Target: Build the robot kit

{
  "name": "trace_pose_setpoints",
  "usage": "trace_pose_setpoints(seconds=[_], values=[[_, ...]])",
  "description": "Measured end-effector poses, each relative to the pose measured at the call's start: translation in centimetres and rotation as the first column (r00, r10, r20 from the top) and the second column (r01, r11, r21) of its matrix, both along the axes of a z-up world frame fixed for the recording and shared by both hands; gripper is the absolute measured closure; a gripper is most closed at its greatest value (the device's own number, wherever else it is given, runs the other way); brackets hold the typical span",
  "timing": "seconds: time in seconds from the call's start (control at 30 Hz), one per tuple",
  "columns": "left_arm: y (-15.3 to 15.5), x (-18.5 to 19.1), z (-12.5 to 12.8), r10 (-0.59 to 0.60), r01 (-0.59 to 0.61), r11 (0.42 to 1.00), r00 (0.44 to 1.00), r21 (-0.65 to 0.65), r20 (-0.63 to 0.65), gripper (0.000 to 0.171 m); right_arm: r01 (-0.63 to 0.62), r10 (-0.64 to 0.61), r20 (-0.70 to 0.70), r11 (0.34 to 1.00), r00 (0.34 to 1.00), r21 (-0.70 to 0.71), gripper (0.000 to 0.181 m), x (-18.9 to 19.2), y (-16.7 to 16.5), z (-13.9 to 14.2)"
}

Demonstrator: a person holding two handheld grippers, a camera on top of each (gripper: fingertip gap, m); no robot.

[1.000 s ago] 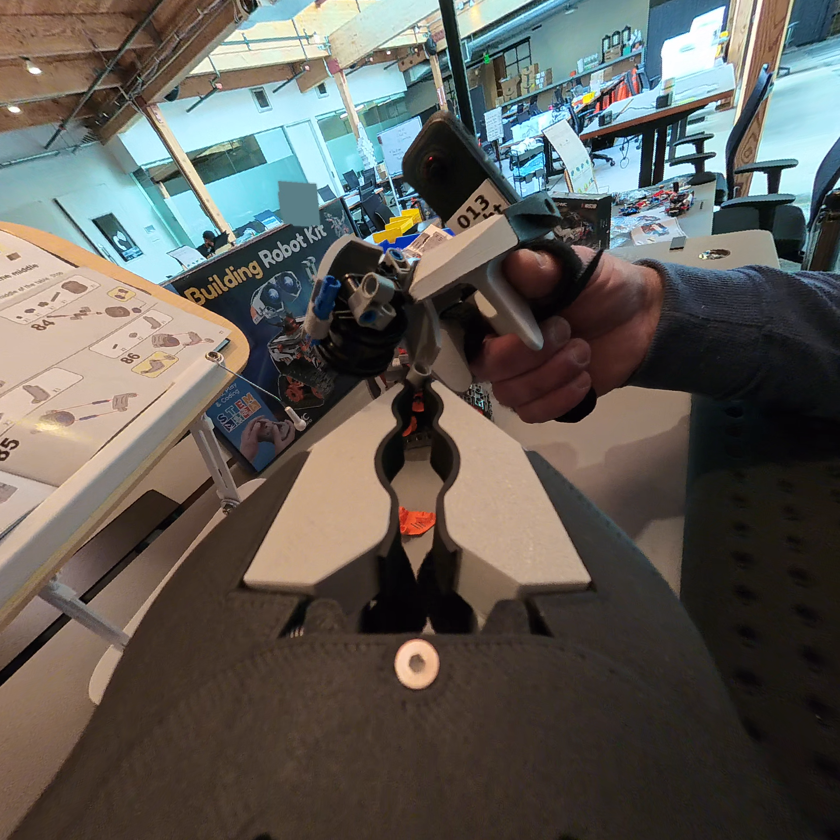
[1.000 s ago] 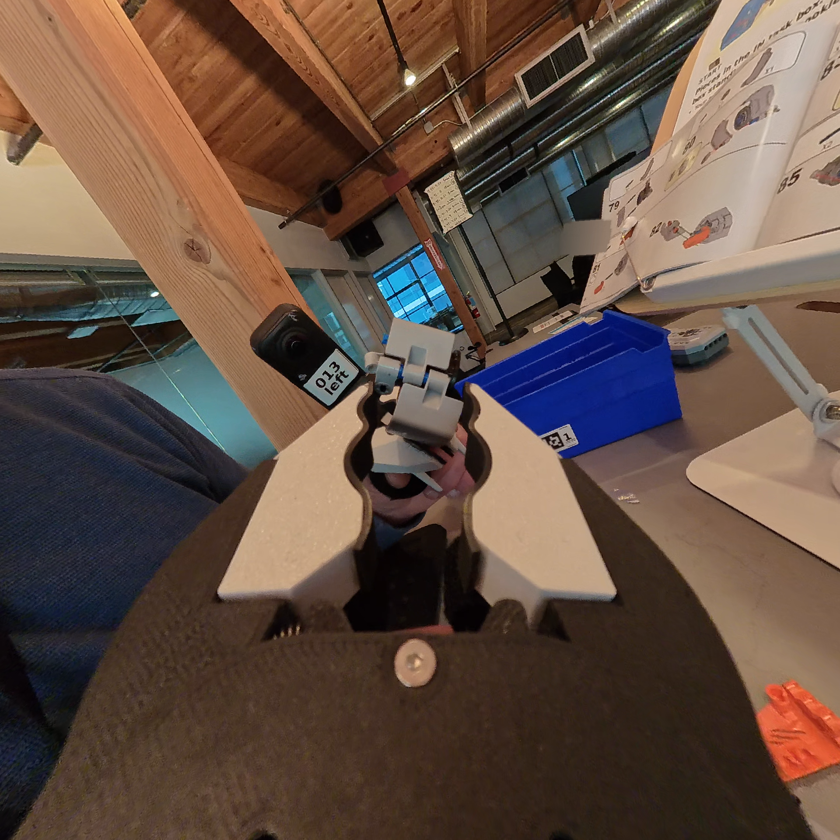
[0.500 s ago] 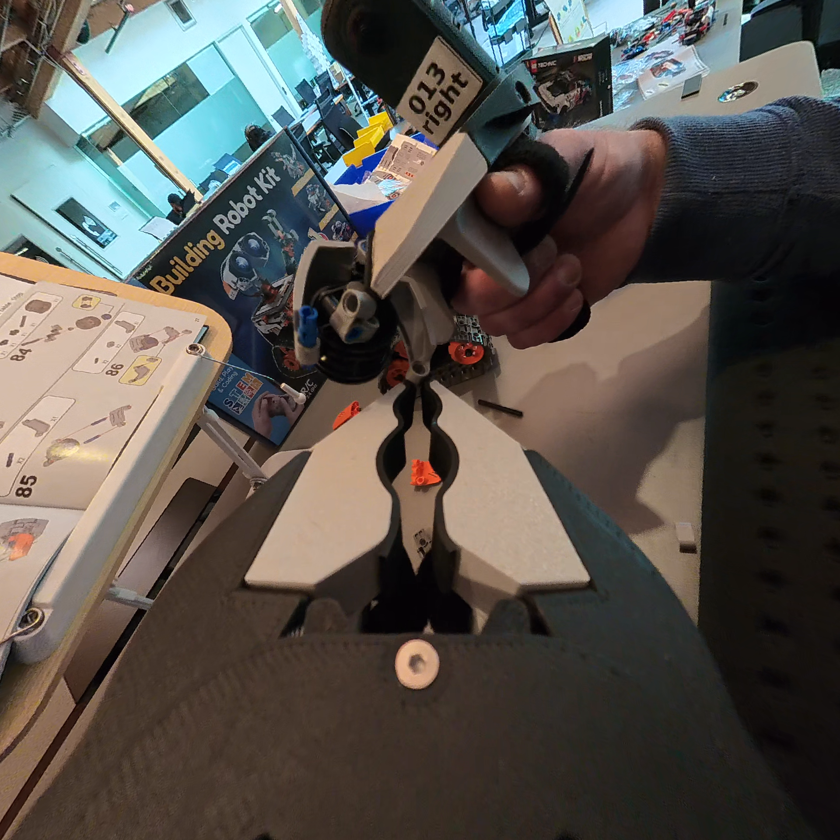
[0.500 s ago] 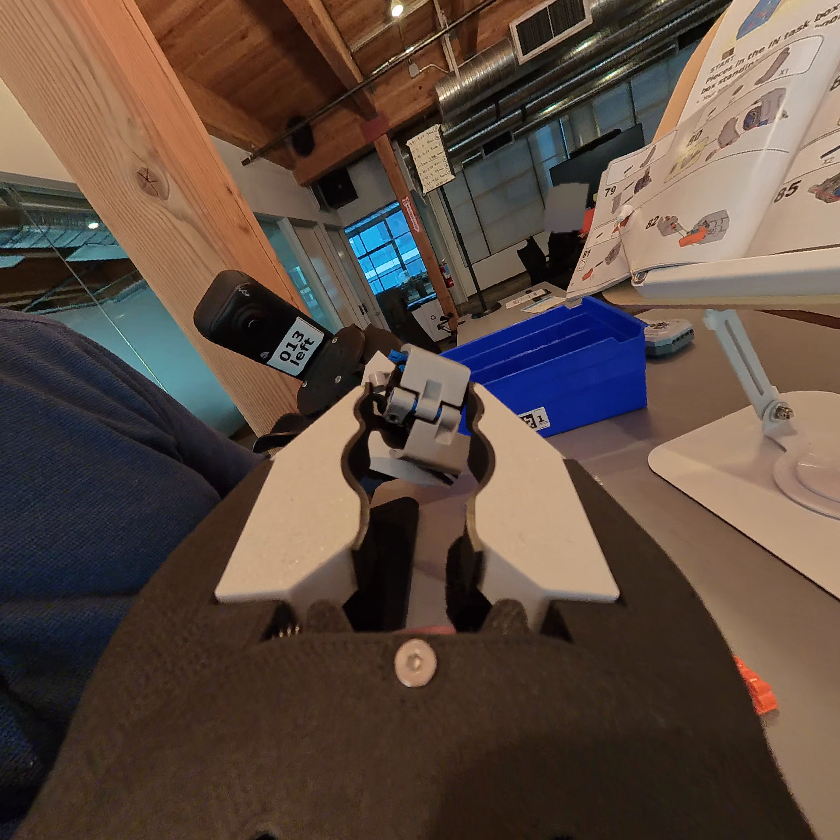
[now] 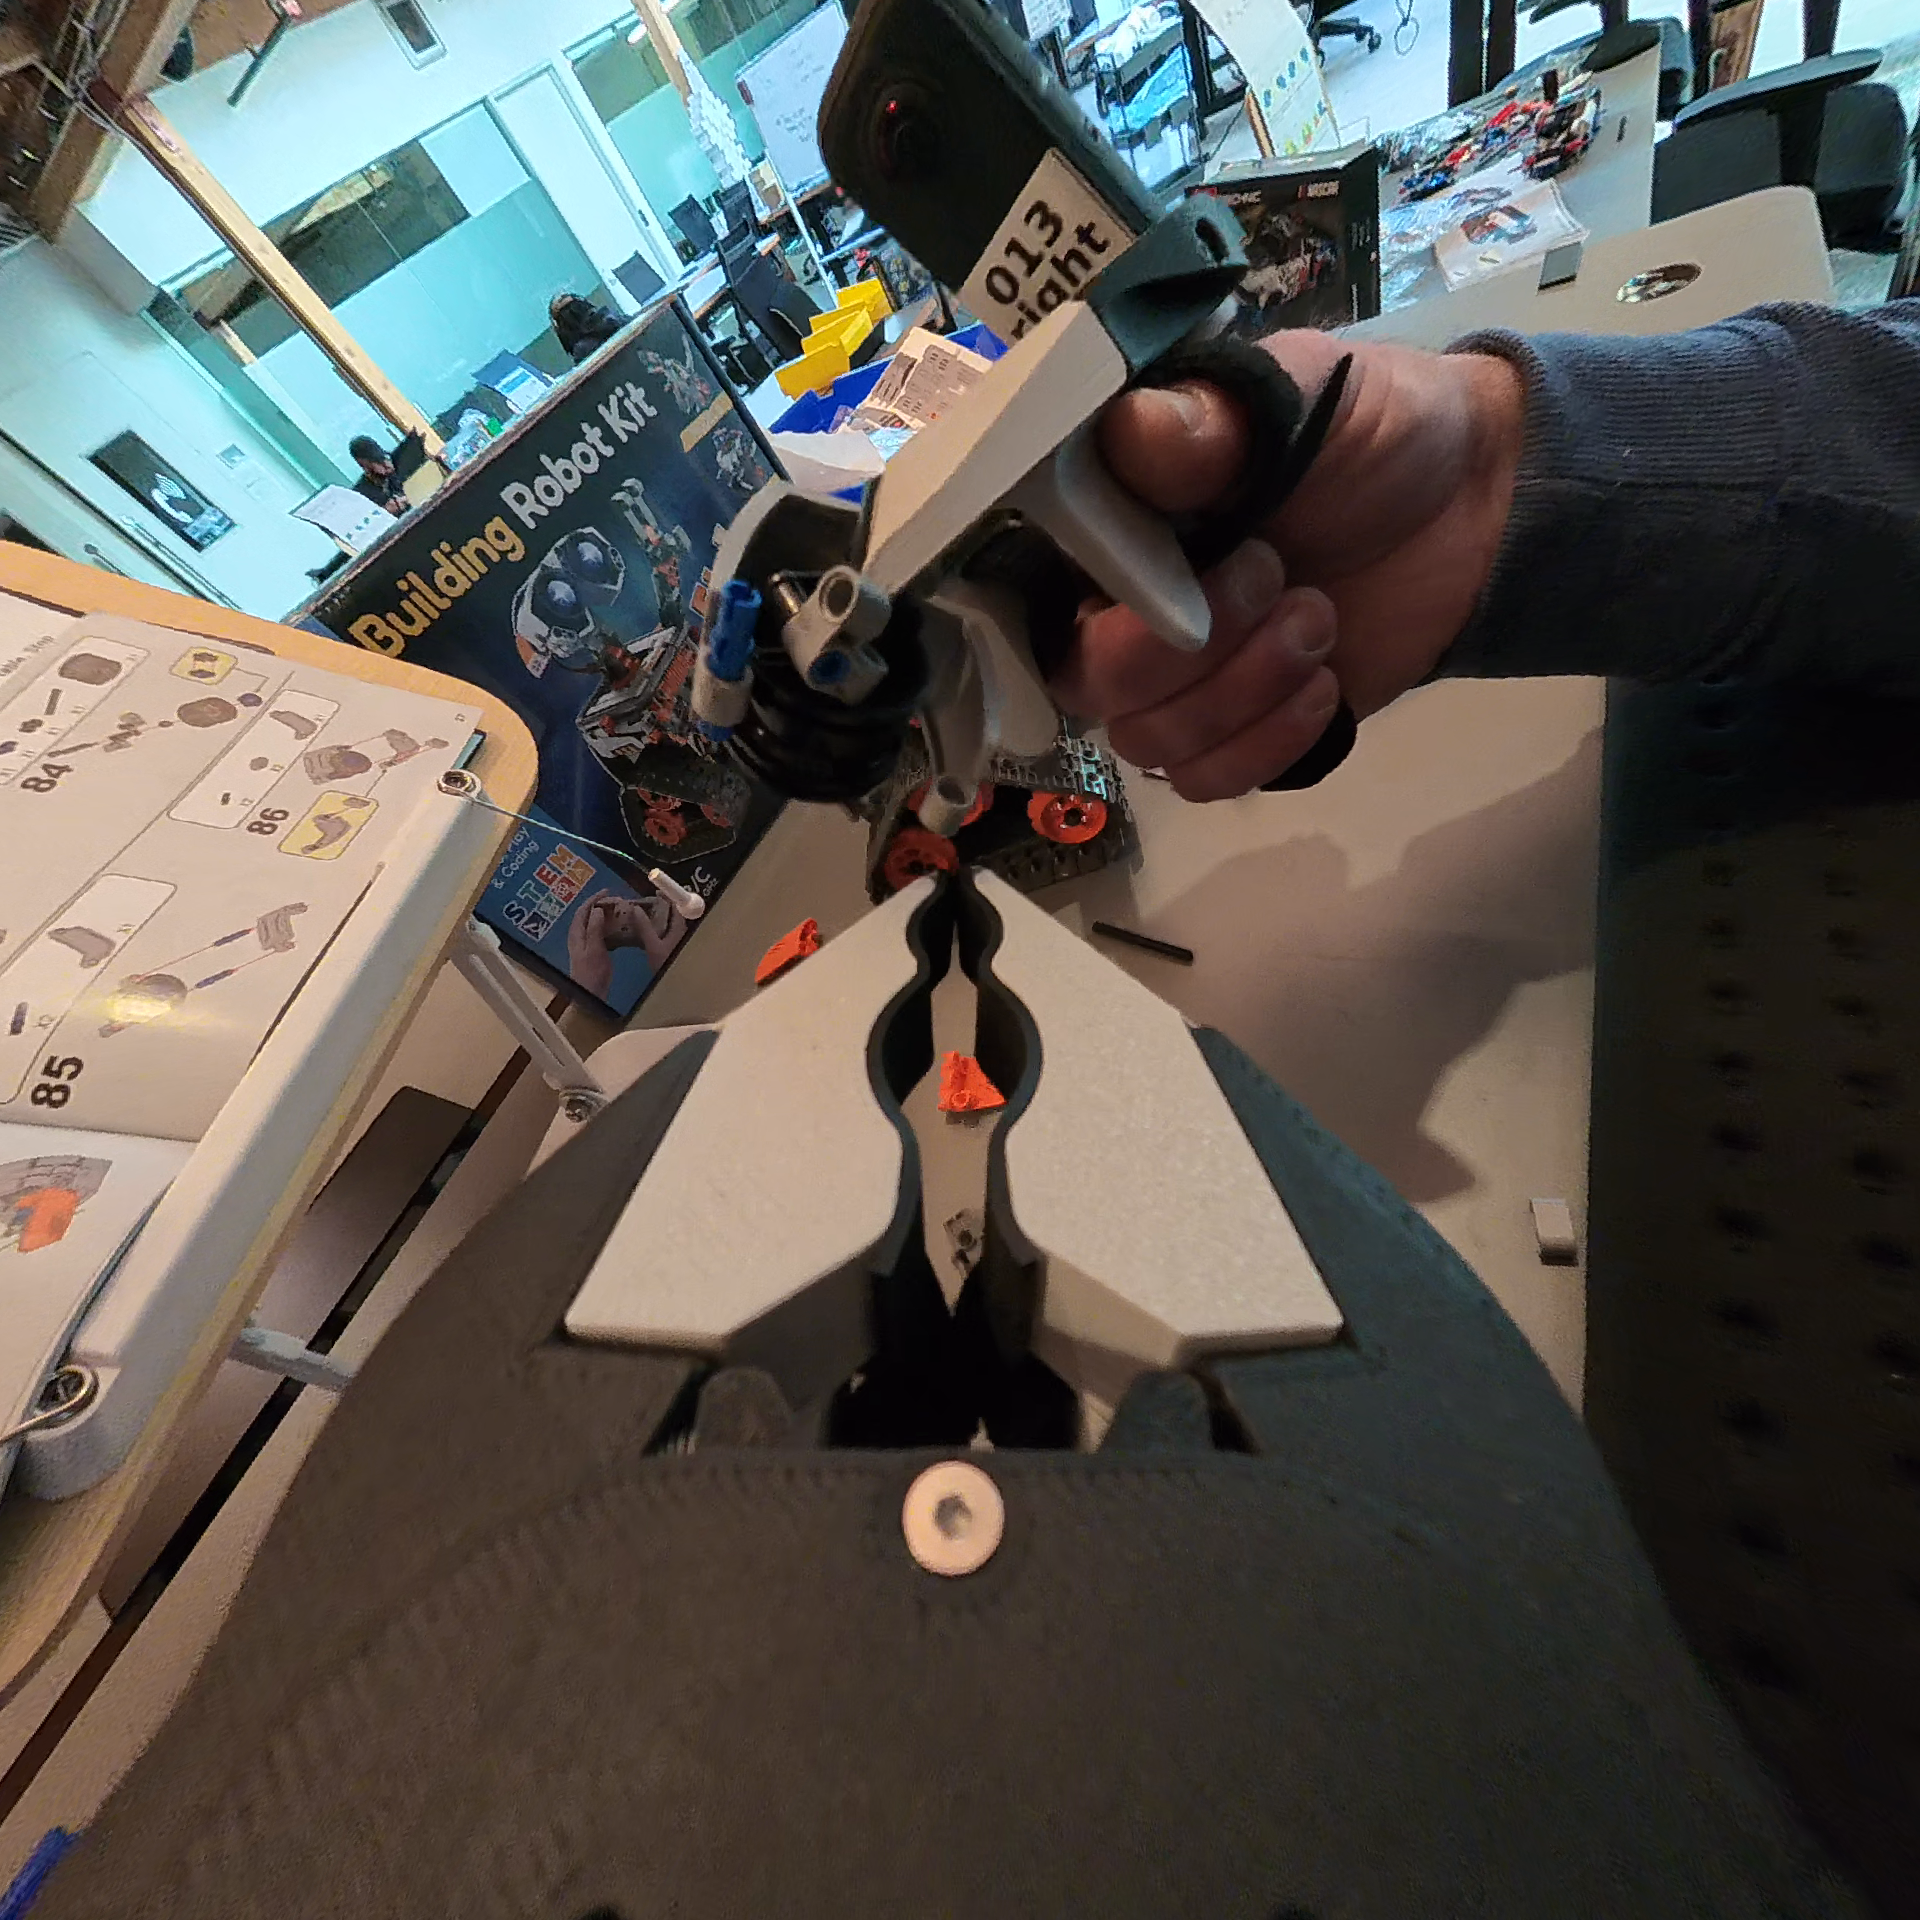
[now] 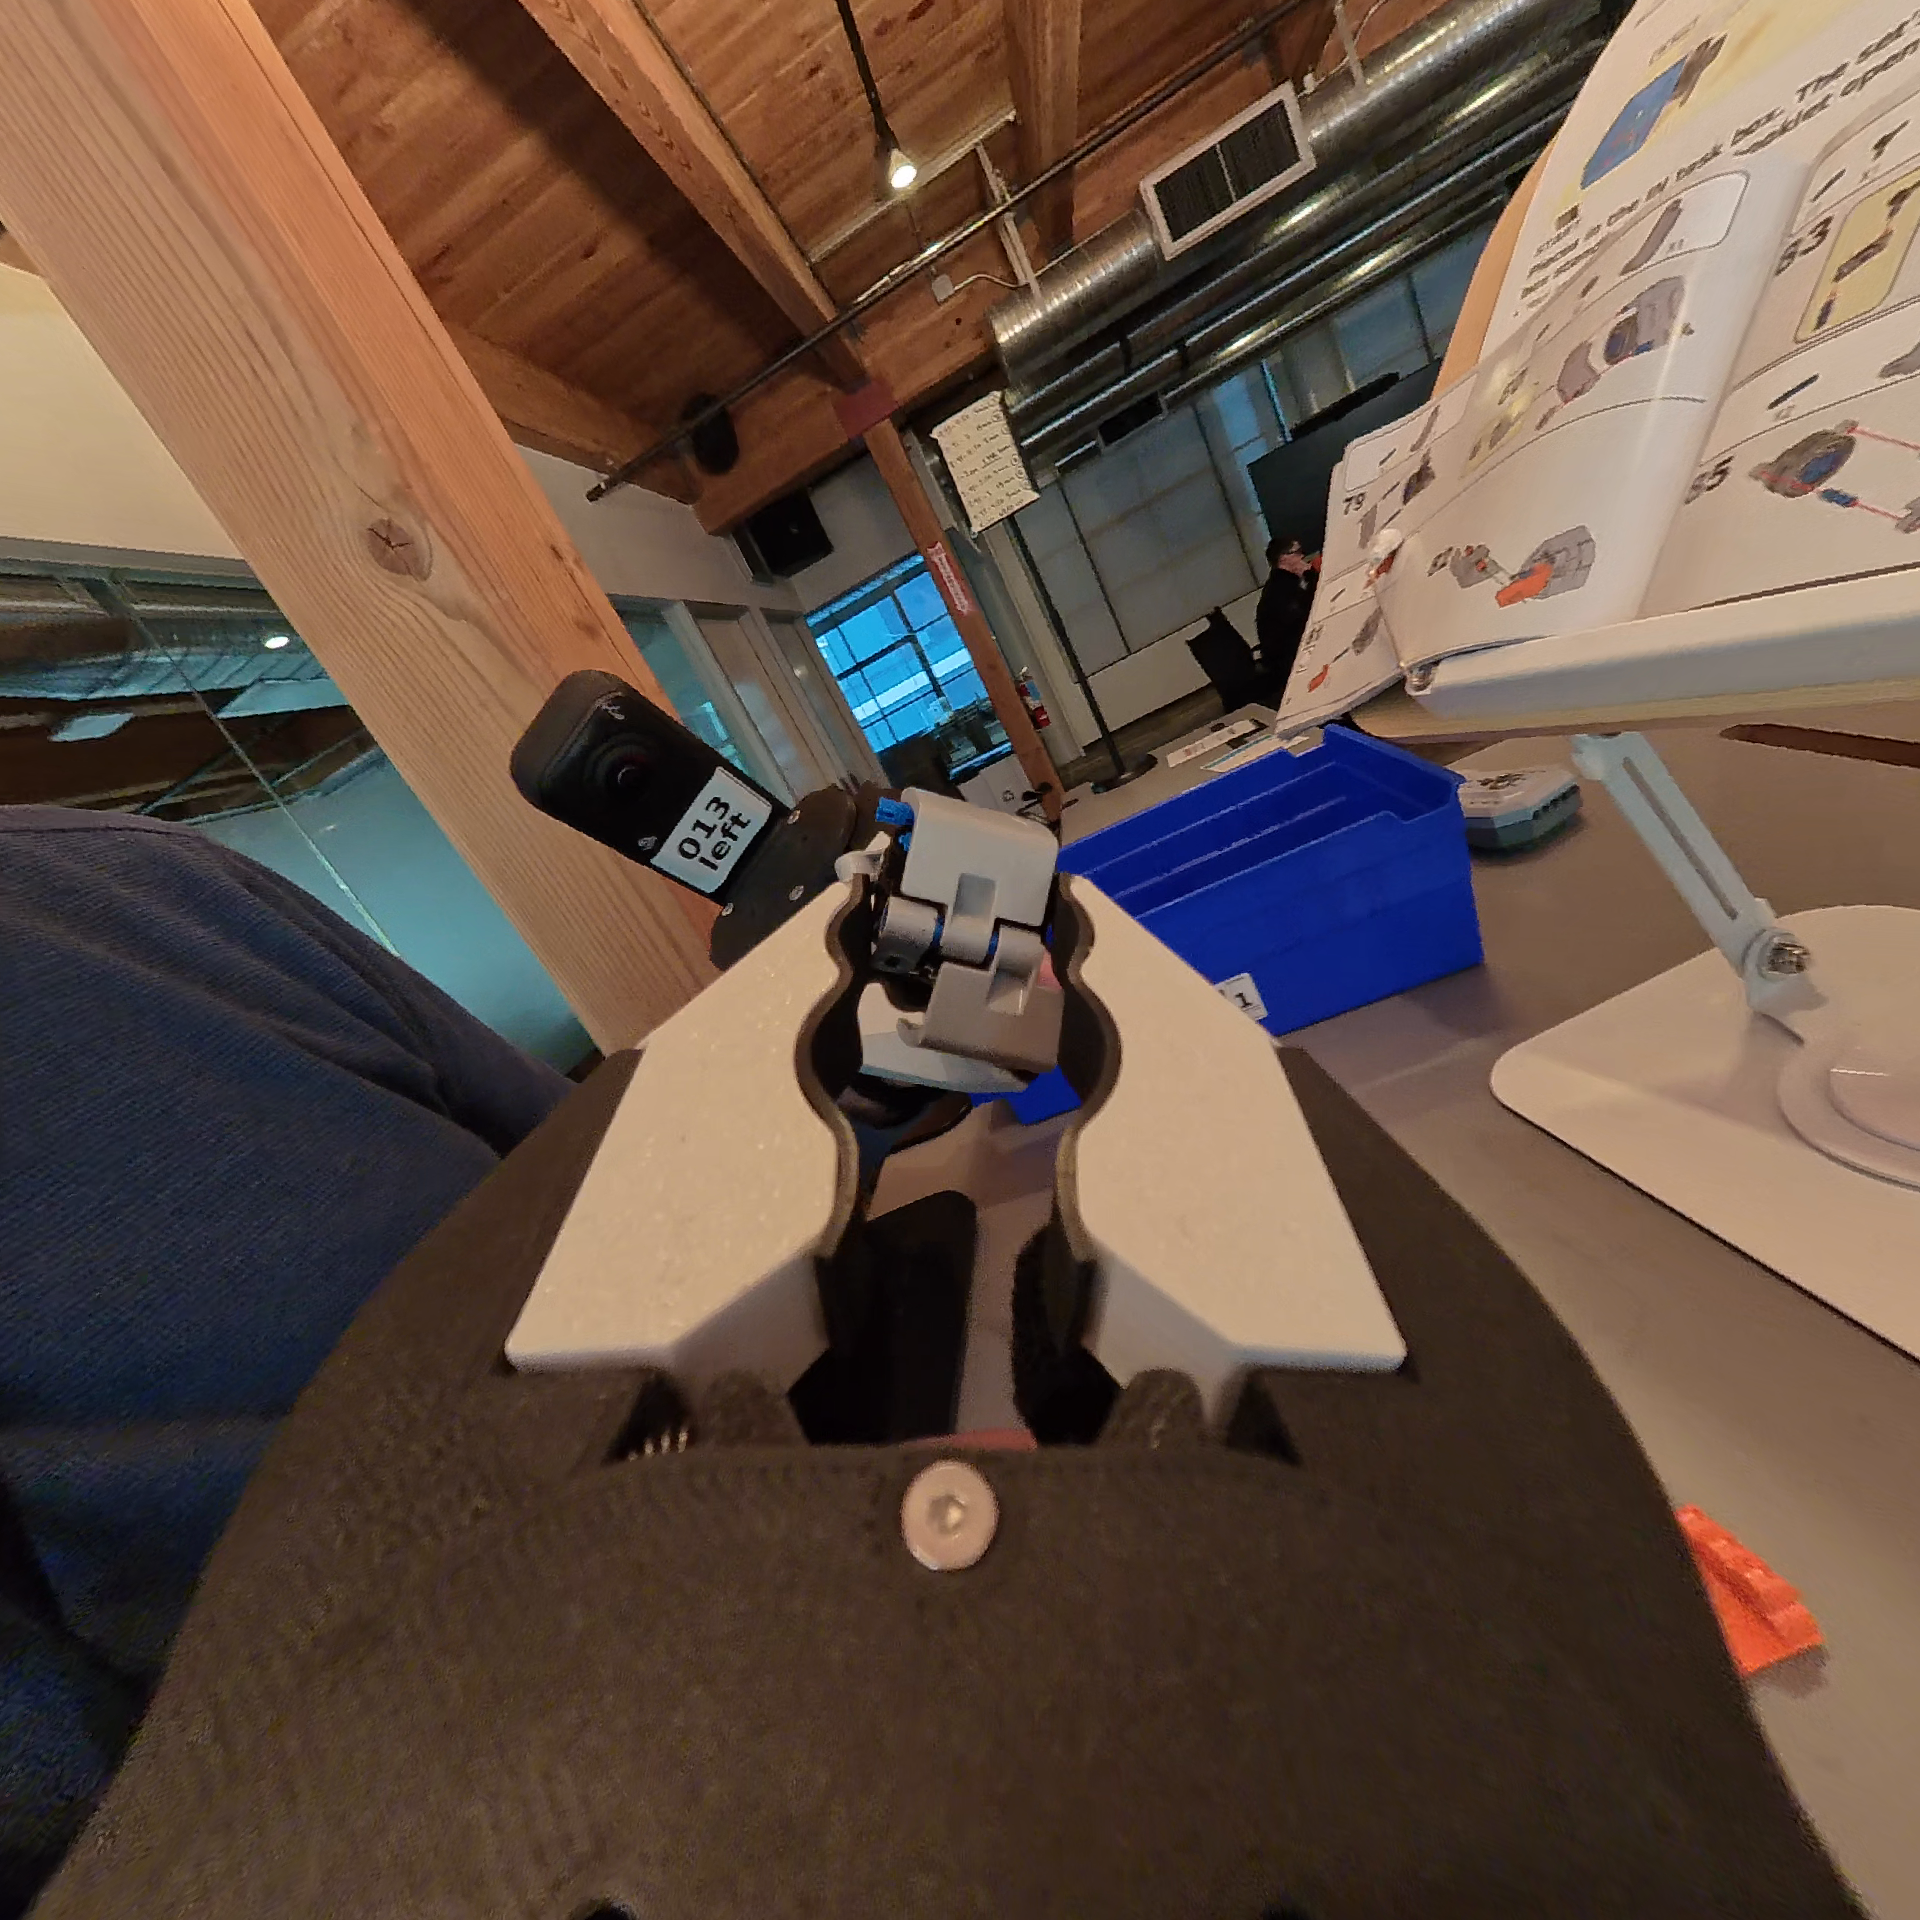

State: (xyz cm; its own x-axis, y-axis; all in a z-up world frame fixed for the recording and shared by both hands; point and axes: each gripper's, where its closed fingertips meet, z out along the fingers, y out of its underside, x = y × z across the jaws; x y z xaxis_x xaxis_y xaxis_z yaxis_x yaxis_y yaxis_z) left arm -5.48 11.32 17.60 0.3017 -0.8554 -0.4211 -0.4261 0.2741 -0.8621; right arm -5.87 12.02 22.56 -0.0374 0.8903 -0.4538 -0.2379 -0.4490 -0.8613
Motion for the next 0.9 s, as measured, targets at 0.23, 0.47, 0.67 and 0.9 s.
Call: trace_pose_setpoints(seconds=[0.23, 0.47, 0.67, 0.9], values=[[0.5, -0.7, 0.7, 0.03, -0.028, 0.999, 0.997, -0.028, 0.076, 0.145, 0.088, -0.1, 0.11, 0.991, 0.989, 0.105, 0.149, -0.3, 0.4, -0.8], [1.9, -2.0, 1.5, 0.118, -0.12, 0.993, 0.99, 0.021, 0.081, 0.135, 0.242, -0.405, 0.289, 0.851, 0.868, 0.467, 0.149, -0.7, 1.4, -2.0], [2.2, -1.4, 0.8, 0.171, -0.164, 0.974, 0.985, 0.157, -0.033, 0.136, 0.222, -0.46, 0.345, 0.807, 0.818, 0.548, 0.149, -1.4, 1.1, -2.7], [2.6, -1.2, 0.7, 0.211, -0.204, 0.962, 0.977, 0.182, -0.019, 0.141, 0.23, -0.43, 0.346, 0.841, 0.834, 0.49, 0.149, -1.5, 1.0, -2.8]])
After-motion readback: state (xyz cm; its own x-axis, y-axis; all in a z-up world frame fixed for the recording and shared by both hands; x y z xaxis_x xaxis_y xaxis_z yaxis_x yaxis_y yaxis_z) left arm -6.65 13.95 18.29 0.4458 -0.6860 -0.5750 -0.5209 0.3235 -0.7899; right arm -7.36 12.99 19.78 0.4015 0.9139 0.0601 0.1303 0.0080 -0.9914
